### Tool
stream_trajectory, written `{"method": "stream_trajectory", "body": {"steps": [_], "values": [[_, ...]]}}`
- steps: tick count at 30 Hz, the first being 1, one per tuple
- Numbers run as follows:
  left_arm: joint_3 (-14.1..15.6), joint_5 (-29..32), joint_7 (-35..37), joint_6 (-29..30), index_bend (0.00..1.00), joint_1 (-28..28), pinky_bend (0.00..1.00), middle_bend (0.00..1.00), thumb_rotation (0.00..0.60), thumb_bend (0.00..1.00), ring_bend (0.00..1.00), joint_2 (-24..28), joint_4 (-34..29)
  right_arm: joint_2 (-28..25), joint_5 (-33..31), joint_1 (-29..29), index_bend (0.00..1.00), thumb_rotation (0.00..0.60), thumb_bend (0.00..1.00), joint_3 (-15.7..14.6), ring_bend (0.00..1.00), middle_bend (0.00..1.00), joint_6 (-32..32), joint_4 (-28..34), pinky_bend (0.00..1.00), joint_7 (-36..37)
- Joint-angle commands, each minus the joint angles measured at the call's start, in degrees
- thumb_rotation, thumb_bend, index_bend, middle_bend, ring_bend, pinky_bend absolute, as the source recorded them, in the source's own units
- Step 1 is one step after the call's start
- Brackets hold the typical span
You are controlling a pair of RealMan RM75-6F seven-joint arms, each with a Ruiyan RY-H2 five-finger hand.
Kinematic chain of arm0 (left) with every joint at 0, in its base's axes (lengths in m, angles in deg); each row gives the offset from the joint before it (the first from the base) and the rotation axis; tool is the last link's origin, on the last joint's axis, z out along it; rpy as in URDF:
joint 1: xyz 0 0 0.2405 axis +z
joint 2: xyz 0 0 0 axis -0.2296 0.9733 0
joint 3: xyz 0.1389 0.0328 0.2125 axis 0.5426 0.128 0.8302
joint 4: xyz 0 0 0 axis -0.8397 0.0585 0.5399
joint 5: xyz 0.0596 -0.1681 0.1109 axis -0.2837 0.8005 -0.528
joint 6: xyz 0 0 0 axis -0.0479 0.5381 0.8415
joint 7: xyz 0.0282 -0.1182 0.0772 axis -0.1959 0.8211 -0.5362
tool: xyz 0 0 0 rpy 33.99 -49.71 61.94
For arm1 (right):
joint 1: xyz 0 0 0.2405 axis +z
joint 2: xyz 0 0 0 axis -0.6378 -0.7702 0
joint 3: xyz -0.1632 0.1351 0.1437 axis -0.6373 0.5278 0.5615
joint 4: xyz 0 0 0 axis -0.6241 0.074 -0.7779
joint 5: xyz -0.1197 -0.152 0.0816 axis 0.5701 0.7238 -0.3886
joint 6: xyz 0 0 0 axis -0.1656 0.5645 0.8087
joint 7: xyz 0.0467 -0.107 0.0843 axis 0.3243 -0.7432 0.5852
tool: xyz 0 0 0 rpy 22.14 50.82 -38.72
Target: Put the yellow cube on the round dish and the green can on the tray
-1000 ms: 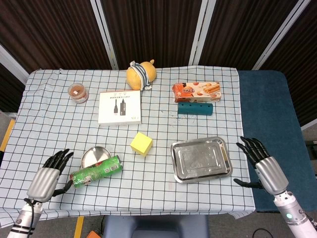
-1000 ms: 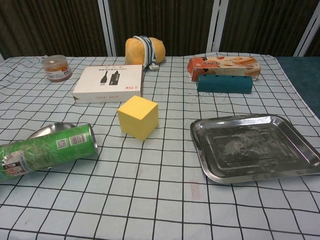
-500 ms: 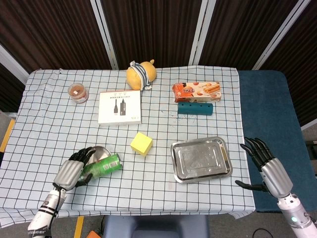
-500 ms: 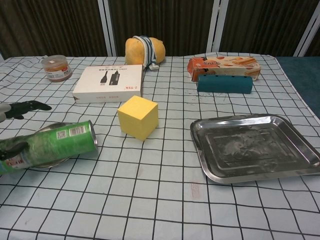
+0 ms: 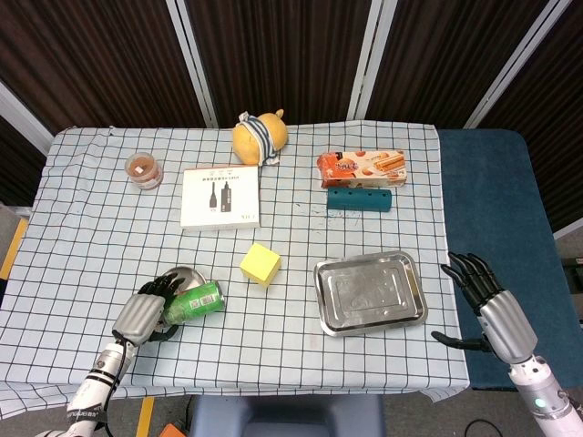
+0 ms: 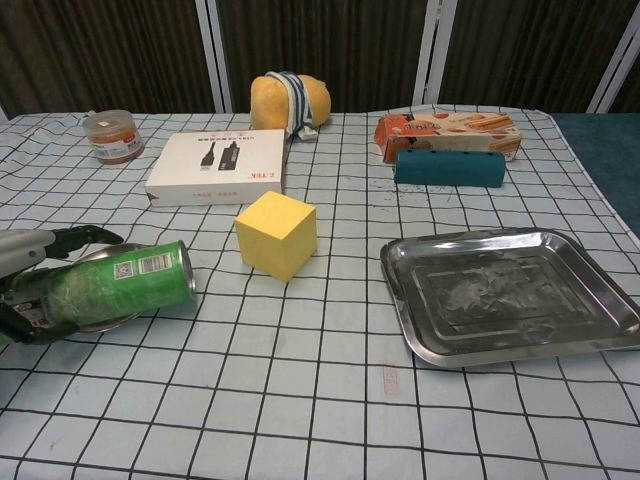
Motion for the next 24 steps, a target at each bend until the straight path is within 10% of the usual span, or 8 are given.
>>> {"method": "stream_trajectory", "body": {"steps": [1,6,12,24], "values": [[-0.1,-0.4,-0.1,2.0,0.00,0.0,0.17,0.00,0.600,0.33,0.03,-3.3,4.5,0.1,0.2,0.0,0.00,0.600,0.04,0.0,0.00,0.00,-0.2,-0.1,0.00,0.1],[0.0,-3.0,0.9,5.5,0.02,0.3,0.38,0.21,0.600,0.40,0.27,-7.2,9.7,0.1,0.5,0.0,0.00,0.600,0.04,0.1,0.00,0.00,-0.6,-0.1,0.00,0.1],[0.2,-9.3,3.3,13.2,0.27,1.6,0.64,0.47,0.600,0.57,0.51,-10.5,13.1,0.1,0.6,-0.2,0.00,0.600,0.04,0.3,0.00,0.00,-0.7,0.0,0.00,0.3],[6.2,-26.2,4.1,18.8,0.37,0.9,0.66,0.53,0.600,0.58,0.57,-10.2,4.5,-0.4,1.0,-0.5,0.00,0.600,0.04,0.4,0.00,0.00,-0.6,0.4,0.00,1.3]]}}
